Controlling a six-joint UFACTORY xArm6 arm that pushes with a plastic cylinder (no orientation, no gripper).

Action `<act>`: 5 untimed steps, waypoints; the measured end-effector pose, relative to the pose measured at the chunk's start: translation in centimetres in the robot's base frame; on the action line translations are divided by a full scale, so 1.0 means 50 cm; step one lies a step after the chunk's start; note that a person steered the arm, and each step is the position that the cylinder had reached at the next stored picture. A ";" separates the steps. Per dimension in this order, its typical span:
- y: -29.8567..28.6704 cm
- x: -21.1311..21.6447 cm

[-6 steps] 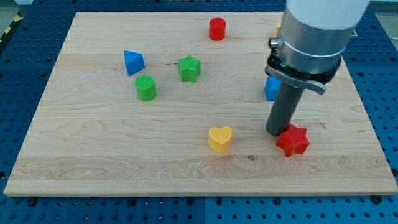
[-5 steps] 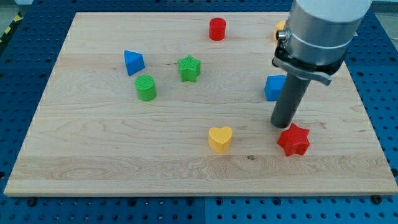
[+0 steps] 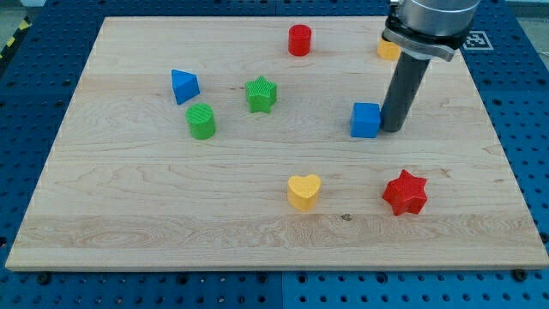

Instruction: Push the blue cube towards center

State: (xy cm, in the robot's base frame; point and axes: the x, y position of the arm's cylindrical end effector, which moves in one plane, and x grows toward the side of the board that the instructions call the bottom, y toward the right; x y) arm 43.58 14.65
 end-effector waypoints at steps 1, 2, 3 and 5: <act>-0.023 0.000; -0.026 0.034; -0.041 0.080; -0.063 0.041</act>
